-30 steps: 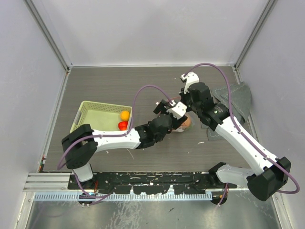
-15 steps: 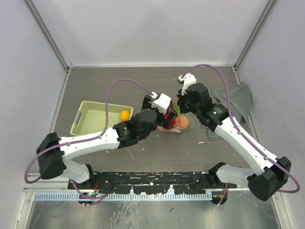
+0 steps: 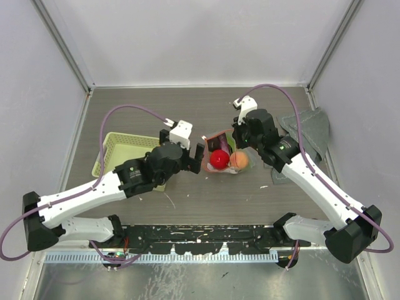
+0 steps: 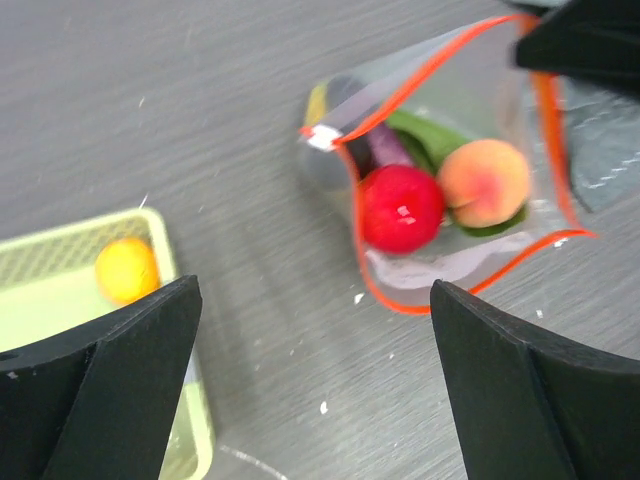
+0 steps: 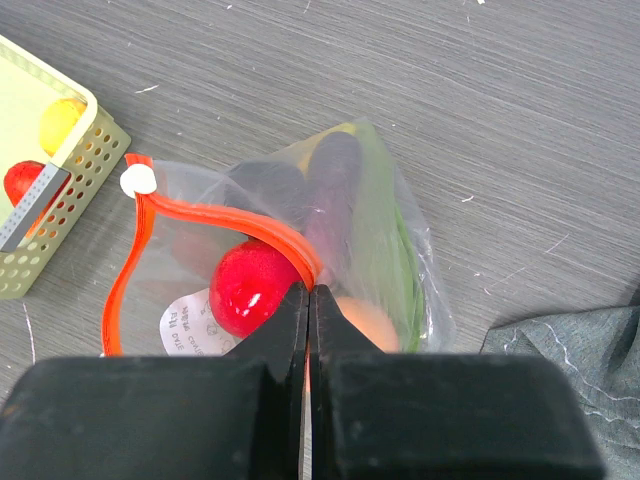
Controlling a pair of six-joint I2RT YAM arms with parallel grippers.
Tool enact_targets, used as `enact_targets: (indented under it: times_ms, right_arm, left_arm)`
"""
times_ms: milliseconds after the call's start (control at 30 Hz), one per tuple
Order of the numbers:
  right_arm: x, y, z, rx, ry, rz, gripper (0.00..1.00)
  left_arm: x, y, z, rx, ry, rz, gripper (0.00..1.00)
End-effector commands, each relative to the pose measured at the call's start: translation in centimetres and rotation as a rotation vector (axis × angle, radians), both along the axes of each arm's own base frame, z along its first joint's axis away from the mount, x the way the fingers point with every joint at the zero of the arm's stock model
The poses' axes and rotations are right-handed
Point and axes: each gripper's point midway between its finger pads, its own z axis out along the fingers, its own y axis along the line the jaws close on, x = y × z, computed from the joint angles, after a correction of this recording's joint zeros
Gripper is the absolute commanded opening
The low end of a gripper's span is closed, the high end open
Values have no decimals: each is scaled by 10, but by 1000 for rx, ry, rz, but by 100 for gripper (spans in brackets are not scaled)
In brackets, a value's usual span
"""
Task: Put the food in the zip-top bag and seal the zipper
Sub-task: Place the fake fruit in the zipper food storage bag, then pick up the fake fruit from the bin.
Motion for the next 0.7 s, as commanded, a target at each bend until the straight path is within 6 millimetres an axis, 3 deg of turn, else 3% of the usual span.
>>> enact_targets:
  times_ms: [0,367,667]
  right_arm:
    - [5,6,28,62,-81,6,0]
    - [6,7,20,53,-67,9,0]
    - [5,8,18,53,-62,12,0]
  left_arm:
    - [2,51,-33,31,173,184,98]
    - [7,126,-82,-101,465,420,98]
    - [19,148,-125,-274,674,452,94]
